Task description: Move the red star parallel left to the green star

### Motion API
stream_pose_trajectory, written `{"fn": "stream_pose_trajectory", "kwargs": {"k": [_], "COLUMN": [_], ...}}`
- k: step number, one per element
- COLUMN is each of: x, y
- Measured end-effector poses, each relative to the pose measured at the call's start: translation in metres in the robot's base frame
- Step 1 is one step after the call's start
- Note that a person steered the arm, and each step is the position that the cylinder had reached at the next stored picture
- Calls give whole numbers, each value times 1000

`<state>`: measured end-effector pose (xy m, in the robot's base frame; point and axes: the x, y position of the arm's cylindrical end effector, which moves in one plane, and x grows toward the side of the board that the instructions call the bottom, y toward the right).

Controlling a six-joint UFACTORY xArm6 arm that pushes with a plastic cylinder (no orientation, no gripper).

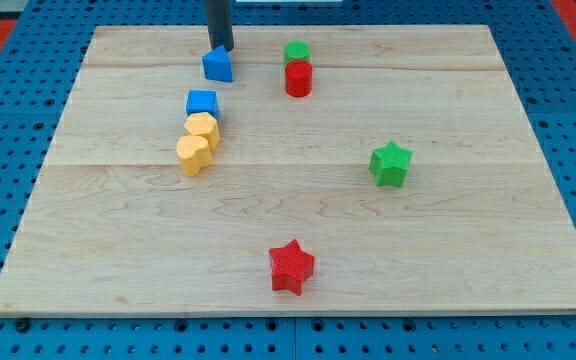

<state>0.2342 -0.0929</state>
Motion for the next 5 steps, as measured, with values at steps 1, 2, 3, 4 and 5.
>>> {"fn": "stream_pose_trajectory", "kwargs": {"k": [1,2,3,4,5], "x": [10,42,54,46,26], "y": [0,5,1,-1,34]}}
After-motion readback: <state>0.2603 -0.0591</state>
